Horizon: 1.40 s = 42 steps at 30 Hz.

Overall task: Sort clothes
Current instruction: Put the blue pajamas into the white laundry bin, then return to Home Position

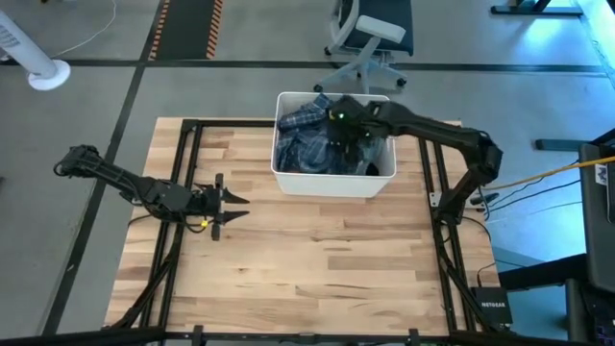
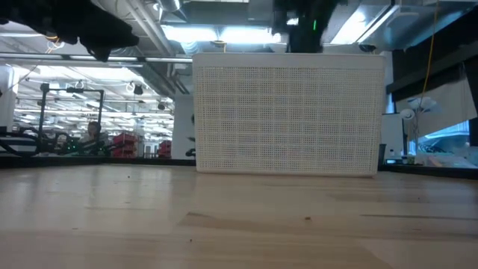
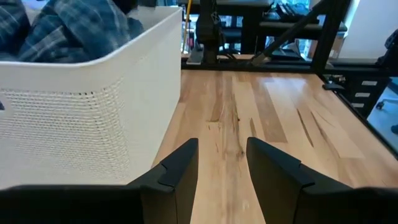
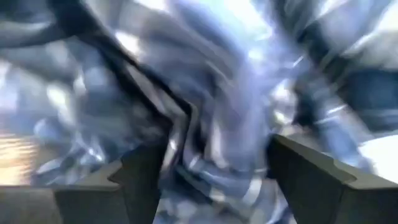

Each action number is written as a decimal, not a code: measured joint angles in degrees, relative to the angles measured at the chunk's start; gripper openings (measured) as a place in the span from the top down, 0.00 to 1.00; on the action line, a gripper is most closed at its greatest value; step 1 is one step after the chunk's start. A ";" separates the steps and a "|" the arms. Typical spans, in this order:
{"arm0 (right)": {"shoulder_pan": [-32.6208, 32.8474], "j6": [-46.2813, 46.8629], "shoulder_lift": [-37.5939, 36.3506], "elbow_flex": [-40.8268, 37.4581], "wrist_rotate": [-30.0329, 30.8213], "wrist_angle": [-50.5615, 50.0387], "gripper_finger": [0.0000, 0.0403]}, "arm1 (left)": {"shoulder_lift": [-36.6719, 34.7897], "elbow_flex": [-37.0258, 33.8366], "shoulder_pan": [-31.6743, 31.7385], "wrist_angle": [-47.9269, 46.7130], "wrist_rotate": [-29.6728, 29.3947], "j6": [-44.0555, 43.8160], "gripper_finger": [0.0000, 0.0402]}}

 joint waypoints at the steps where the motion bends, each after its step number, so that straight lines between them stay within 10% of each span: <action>1: 0.72 -0.35 -0.28 3.20 -1.39 -2.73 0.29 | -0.03 0.00 0.00 0.14 -0.01 -0.07 0.67; 9: 8.16 3.24 -1.55 24.87 4.44 -25.55 0.29 | -0.14 0.00 0.02 -0.71 -0.01 -2.63 0.67; 16: 16.12 -1.18 -5.16 23.52 10.78 -24.47 0.29 | -0.17 0.00 0.00 -0.10 0.00 -2.89 0.67; 21: 20.49 -2.73 -14.37 9.83 18.35 -13.10 0.29 | -0.87 0.00 -0.04 -0.45 0.09 -2.80 0.67; 34: 20.78 -0.22 -46.21 -47.05 -5.90 46.99 0.29 | -4.43 0.00 -0.07 -0.60 2.87 0.35 0.67; 42: 20.76 2.83 -56.27 -68.14 -14.07 70.95 0.29 | -4.29 -0.02 -0.02 -0.81 3.11 0.29 0.67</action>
